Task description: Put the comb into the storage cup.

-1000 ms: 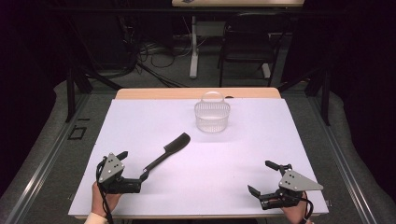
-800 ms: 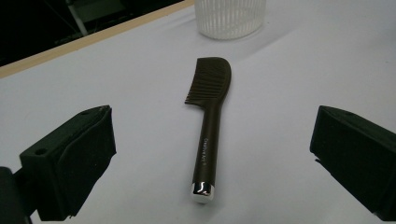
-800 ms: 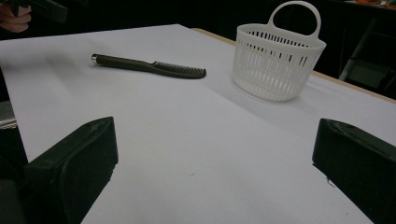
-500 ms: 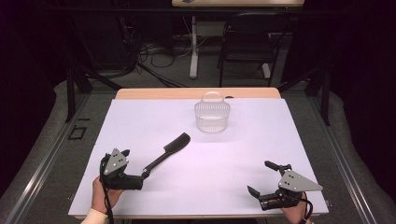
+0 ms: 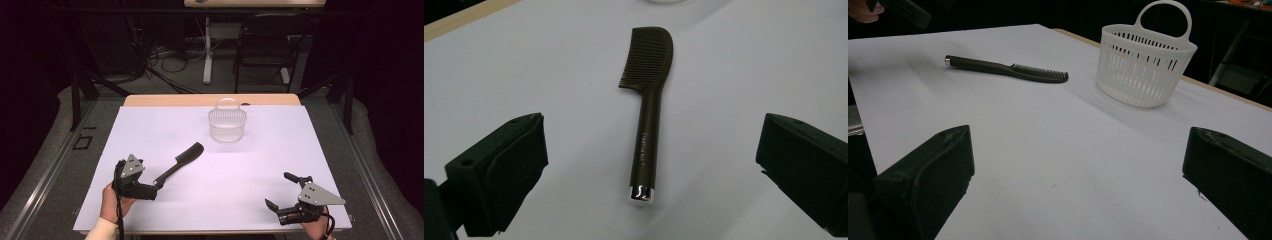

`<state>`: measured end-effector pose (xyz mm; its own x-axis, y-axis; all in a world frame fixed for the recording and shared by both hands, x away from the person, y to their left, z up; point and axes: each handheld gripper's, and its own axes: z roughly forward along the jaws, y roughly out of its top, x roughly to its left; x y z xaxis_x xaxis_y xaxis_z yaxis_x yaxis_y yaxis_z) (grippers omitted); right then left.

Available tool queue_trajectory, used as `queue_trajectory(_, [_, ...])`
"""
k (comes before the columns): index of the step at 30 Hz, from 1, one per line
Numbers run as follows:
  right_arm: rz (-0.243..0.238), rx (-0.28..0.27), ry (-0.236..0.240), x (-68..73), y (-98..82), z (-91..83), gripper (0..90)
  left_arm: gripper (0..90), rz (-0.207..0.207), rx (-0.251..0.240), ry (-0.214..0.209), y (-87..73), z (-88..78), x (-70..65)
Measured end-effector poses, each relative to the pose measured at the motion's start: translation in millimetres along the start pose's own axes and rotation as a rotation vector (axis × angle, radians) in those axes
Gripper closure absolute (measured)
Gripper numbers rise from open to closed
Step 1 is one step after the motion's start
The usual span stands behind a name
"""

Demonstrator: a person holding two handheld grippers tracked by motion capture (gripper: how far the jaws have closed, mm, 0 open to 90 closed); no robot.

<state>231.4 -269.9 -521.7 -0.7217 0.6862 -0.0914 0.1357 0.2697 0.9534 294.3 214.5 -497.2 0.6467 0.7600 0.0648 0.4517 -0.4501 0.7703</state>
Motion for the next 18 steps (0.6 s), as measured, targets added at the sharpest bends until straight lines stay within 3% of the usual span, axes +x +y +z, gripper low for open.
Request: queue_trajectory(18, [-0.003,-0.002,-0.003,-0.4,0.2,1.1,0.0,0.1,0.019,0.103,0.004,18.0,13.3,-0.4])
